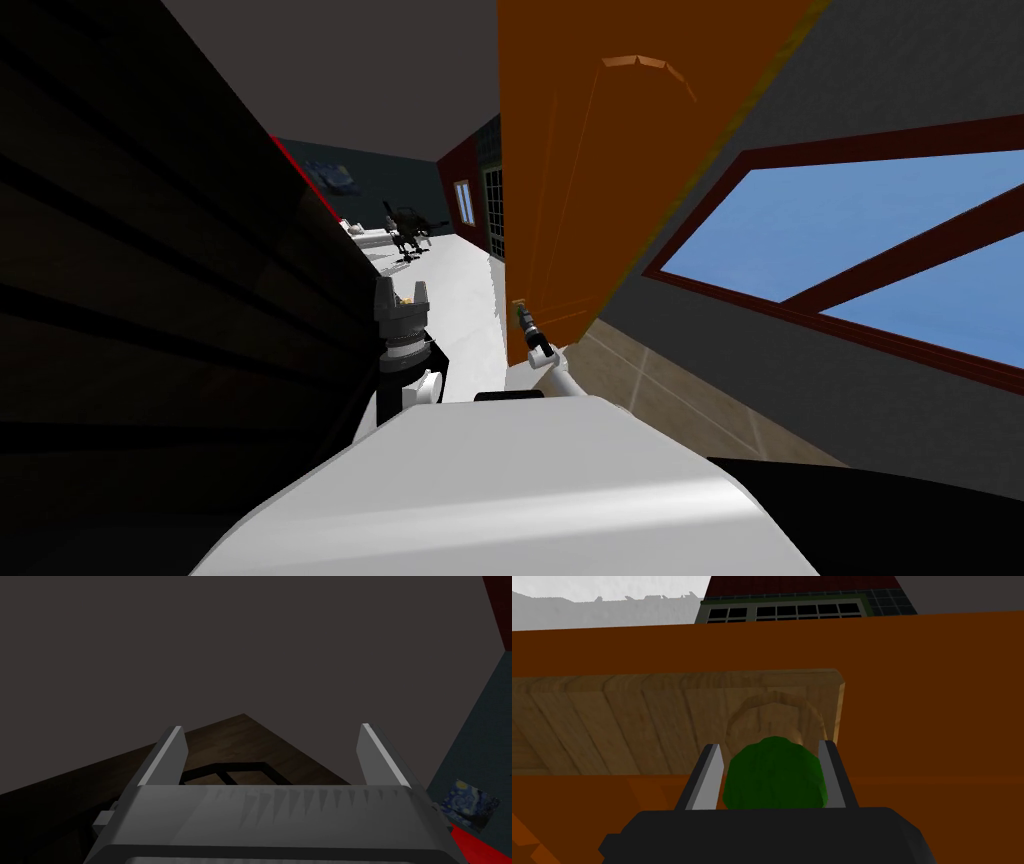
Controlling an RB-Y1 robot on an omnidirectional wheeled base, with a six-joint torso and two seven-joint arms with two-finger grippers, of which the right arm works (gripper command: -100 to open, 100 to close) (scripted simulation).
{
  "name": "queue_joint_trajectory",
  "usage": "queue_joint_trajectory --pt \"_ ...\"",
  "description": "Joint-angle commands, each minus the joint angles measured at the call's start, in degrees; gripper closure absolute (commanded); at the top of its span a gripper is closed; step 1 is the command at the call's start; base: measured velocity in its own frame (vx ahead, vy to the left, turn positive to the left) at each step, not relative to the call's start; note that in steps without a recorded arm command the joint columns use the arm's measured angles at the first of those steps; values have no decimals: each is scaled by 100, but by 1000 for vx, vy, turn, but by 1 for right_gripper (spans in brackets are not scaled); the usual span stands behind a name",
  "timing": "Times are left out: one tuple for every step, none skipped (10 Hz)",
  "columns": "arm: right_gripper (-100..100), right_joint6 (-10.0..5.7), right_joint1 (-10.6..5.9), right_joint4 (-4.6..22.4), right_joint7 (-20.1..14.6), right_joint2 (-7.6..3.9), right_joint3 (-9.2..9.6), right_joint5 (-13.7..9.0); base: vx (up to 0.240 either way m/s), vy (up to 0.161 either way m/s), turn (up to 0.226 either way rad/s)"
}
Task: Push the door open
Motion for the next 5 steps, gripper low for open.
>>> queue_joint_trajectory --pt "100 6 8 5 0 -3 1 0 -27 -13 7" --pt "100 6 8 5 0 -3 1 0 -27 -11 3" --pt "100 6 8 5 0 -3 1 0 -20 -7 -3" --pt "100 6 8 5 0 -3 1 0 -12 -3 -4" --pt "100 6 8 5 0 -3 1 0 0 0 0"
